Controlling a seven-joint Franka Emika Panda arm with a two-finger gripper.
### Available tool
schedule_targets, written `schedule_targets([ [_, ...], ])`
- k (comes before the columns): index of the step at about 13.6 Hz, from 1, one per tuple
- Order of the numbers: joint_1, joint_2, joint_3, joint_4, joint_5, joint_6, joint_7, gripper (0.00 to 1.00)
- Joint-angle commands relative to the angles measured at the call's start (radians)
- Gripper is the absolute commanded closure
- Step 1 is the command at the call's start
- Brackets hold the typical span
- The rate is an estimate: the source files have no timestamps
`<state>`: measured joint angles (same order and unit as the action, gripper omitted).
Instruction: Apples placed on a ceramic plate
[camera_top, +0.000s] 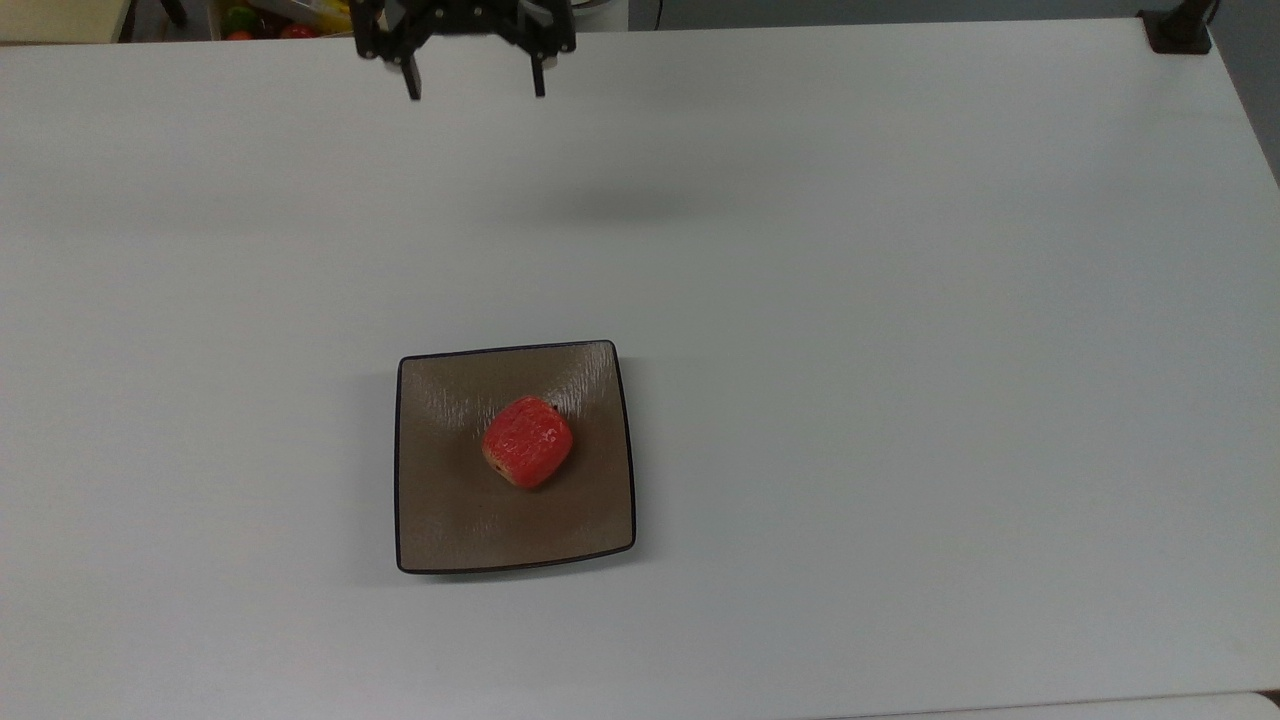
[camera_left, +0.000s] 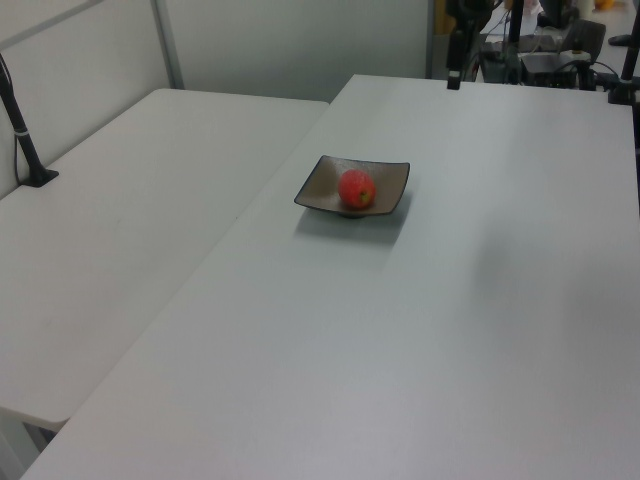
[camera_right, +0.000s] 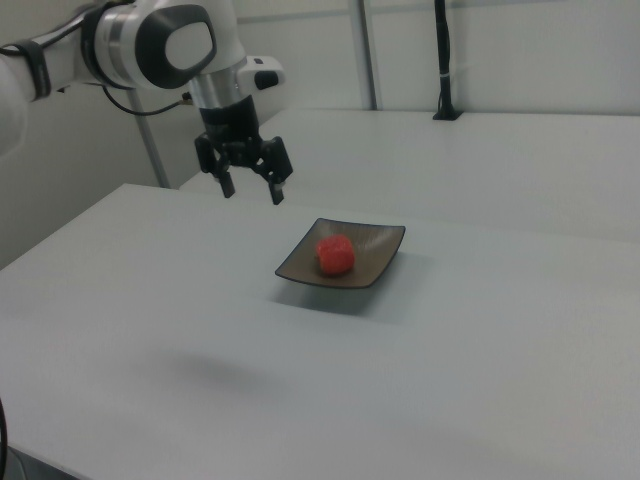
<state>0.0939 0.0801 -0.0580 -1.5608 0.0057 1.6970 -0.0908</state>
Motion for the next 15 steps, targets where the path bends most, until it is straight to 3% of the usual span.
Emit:
schedule_targets([
  [1, 0.007, -0.046, 0.003, -0.082, 0.036, -0.037, 0.045, 0.00],
  [3, 0.007, -0.046, -0.005, -0.103, 0.084, -0.005, 0.054, 0.00],
  [11, 0.007, -0.059, -0.008, -0.111, 0.082, 0.015, 0.068, 0.00],
  [15, 0.010, -0.054, 0.000, -0.136, -0.010, 0.092, 0.138, 0.00],
])
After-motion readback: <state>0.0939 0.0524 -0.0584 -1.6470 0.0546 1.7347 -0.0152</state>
